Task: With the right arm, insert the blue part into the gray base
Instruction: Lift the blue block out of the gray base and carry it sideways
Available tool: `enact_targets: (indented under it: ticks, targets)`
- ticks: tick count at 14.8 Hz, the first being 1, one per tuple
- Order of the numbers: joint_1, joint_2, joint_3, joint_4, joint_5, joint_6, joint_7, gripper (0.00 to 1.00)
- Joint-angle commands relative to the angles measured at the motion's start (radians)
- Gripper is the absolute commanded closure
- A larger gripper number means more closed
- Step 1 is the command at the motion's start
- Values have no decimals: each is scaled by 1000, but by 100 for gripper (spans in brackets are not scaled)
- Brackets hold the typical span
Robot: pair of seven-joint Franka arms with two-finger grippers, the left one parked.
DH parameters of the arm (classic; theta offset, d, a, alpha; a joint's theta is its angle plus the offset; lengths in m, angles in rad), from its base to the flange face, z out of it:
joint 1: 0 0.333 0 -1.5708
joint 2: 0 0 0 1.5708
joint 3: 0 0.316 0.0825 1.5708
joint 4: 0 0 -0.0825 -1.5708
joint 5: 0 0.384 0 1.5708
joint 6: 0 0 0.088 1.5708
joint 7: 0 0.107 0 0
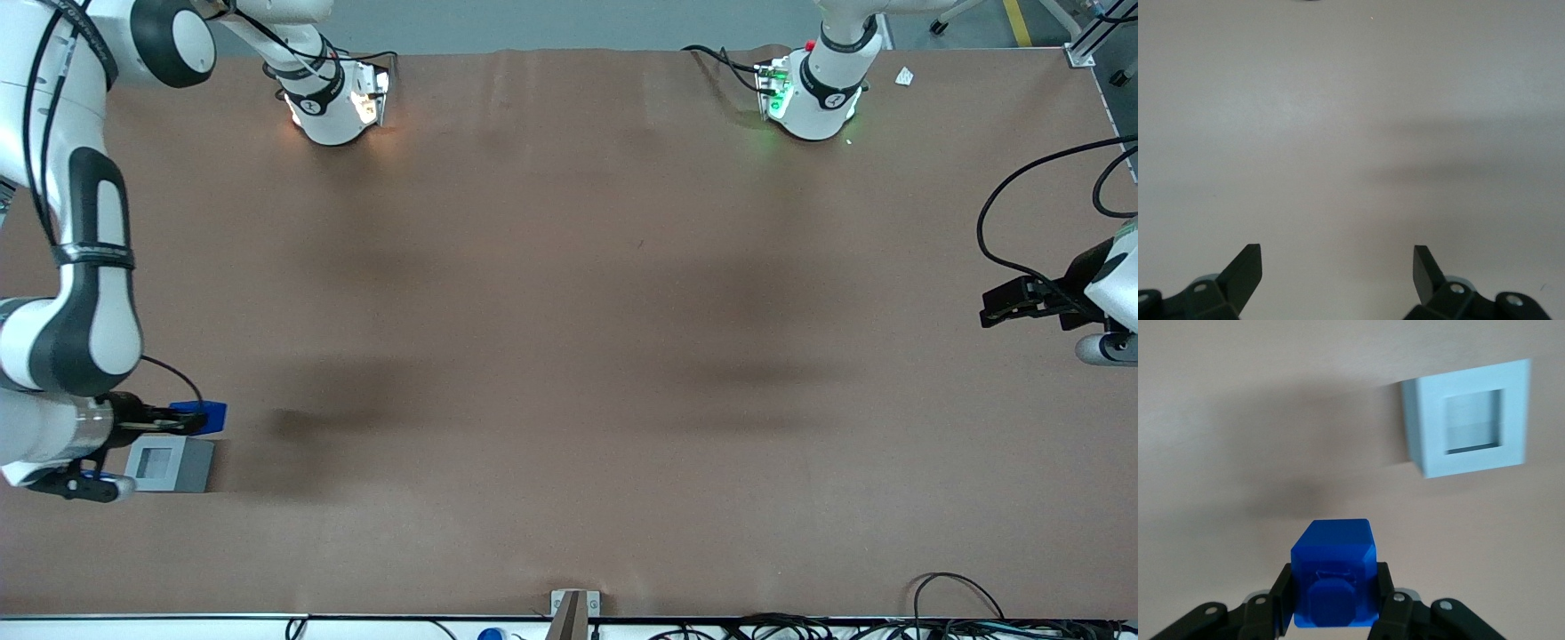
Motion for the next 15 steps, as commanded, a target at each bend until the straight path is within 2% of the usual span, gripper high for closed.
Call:
enact_targets:
  ticks: [1, 6, 10, 12, 15]
  targets:
    - [31, -40, 2, -90, 3, 116, 38, 100]
    - [84, -32, 1, -221, -4, 400, 105, 100]
    - [98, -40, 2, -321, -8, 460, 144, 100]
    - [103, -44, 1, -399, -11, 572, 139, 100]
    - [95, -43, 1, -411, -17, 591, 46, 100]
